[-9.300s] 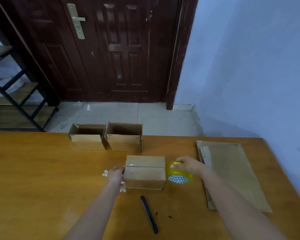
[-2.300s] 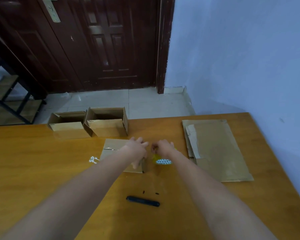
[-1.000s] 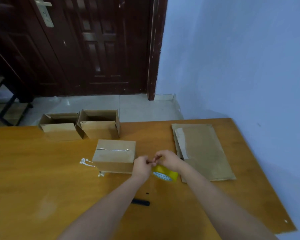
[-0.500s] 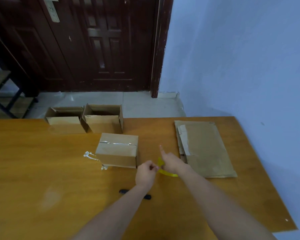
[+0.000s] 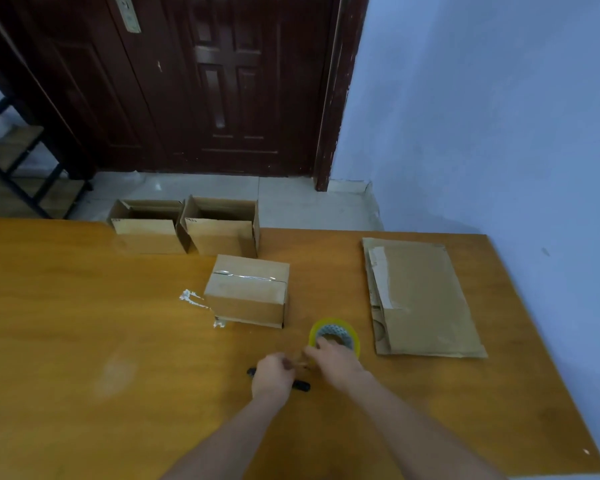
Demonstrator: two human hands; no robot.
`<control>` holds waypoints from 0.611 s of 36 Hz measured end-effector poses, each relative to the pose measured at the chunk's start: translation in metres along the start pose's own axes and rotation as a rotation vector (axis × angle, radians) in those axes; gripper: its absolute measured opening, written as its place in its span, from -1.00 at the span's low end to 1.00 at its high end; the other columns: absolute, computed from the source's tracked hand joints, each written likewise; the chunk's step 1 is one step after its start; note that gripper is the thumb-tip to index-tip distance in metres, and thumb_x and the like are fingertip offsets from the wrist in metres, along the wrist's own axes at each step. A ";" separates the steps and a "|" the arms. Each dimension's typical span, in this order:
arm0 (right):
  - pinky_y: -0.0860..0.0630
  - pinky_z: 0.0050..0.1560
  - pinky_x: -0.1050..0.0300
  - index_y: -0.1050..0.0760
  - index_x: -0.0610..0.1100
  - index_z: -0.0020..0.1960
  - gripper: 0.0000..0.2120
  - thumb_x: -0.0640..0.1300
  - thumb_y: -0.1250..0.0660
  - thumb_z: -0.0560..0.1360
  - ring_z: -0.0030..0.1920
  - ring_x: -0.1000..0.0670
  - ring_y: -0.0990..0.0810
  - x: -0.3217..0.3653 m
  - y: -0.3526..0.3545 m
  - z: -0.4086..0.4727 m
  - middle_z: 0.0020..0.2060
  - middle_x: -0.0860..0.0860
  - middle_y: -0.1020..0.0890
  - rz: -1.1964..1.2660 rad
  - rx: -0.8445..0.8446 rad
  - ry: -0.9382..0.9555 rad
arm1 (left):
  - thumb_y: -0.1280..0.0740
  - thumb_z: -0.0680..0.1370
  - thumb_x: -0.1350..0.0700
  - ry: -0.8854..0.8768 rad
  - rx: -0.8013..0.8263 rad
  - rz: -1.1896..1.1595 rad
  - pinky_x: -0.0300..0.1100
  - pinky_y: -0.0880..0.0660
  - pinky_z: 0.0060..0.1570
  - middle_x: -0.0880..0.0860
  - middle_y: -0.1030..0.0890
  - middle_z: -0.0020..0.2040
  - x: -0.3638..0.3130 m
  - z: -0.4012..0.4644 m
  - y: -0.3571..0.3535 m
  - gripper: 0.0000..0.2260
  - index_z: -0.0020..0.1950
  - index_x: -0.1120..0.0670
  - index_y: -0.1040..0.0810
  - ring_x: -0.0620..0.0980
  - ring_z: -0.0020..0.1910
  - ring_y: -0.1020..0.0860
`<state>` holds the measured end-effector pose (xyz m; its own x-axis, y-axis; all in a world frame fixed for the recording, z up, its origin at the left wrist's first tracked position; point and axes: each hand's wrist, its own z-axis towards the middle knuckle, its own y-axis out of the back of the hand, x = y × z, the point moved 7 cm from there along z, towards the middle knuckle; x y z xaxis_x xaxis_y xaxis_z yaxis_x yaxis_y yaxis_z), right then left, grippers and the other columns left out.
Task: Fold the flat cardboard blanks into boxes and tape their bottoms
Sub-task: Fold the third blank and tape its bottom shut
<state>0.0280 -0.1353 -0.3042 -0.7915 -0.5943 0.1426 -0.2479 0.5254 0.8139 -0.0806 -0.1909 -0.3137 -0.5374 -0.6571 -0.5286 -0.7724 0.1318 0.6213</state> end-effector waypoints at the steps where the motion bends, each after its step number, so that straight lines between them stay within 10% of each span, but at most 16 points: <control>1: -0.42 -0.04 -0.06 -0.27 -0.09 0.37 -0.57 -0.37 -0.09 0.54 0.19 -0.26 -0.40 0.000 -0.001 0.001 0.33 -0.22 -0.30 0.007 -0.001 -0.007 | -0.27 0.56 0.20 0.004 0.008 -0.002 -0.20 -0.49 -0.19 0.06 -0.64 0.02 0.001 0.000 -0.001 -0.82 0.11 0.11 -0.60 0.01 -0.07 -0.59; 10: -0.39 0.09 -0.11 -0.33 -0.07 0.34 -0.61 -0.30 -0.11 0.55 0.18 -0.26 -0.41 0.014 -0.005 0.010 0.29 -0.21 -0.35 0.060 -0.026 -0.056 | -0.42 0.48 -0.01 0.234 0.017 -0.203 -0.13 -0.46 -0.18 0.06 -0.54 -0.13 0.023 -0.001 0.002 -0.66 0.09 0.19 -0.46 0.05 -0.14 -0.50; 22: -0.27 0.25 -0.16 -0.34 -0.11 0.31 -0.67 -0.06 -0.16 0.58 0.25 -0.26 -0.39 0.028 -0.009 0.015 0.27 -0.22 -0.37 0.037 -0.059 -0.268 | -0.36 0.52 0.09 0.281 0.020 -0.164 -0.20 -0.40 -0.12 0.16 -0.54 0.16 0.026 0.001 0.006 -0.65 0.22 0.20 -0.39 0.12 0.13 -0.53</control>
<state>-0.0005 -0.1477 -0.3162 -0.9210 -0.3888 0.0246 -0.1895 0.5023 0.8436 -0.0995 -0.2060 -0.3245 -0.2929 -0.8498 -0.4383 -0.8489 0.0202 0.5281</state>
